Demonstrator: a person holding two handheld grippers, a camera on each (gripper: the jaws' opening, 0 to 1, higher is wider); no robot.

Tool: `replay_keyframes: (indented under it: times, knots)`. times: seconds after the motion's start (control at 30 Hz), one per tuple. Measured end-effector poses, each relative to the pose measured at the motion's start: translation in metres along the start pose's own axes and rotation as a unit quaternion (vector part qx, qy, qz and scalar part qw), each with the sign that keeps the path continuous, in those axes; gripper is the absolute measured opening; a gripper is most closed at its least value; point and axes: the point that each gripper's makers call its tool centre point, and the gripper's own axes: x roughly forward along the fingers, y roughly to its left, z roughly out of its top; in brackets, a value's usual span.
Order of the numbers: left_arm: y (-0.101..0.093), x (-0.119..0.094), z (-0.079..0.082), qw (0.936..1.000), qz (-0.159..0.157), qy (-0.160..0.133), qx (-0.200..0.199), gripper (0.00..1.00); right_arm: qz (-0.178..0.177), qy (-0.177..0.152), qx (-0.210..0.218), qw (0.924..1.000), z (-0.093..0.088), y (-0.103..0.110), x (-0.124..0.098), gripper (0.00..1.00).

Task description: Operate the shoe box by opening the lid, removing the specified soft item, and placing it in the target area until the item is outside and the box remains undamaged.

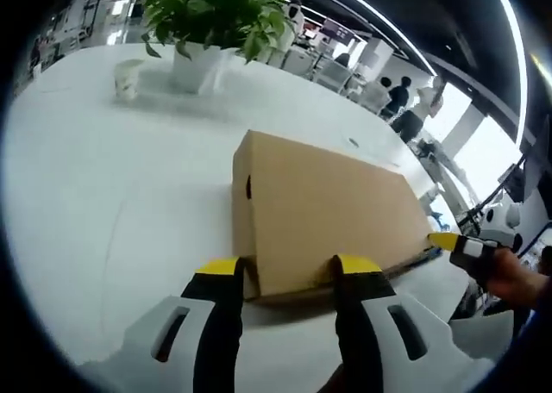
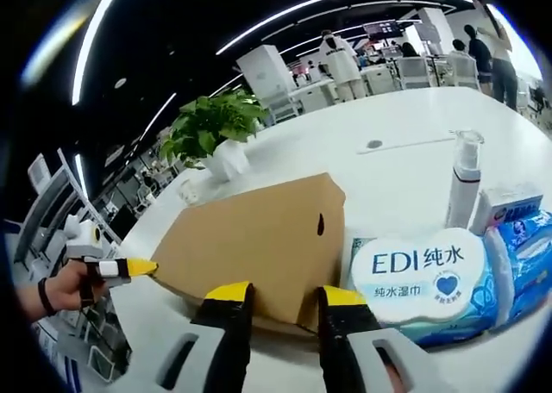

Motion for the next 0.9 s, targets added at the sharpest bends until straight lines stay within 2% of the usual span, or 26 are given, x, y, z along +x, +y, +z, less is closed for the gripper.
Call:
replay_keyframes:
  times: [0.63,0.77,0.9]
  knots:
    - [-0.004,0.004,0.004,0.9999,-0.001,0.006,0.015,0.41,-0.003,0.0,-0.007,1.0,0.002,-0.003,-0.003,0.27]
    - [-0.005,-0.003,-0.002,0.9996,0.001,-0.001,0.027,0.45,-0.009,-0.006,-0.047,0.9989,0.002,-0.007,-0.017,0.31]
    - [0.0,-0.025,-0.003,0.9988,0.018,-0.032,0.033,0.48,-0.015,-0.028,-0.078,0.9964,0.002,-0.018,-0.051,0.38]
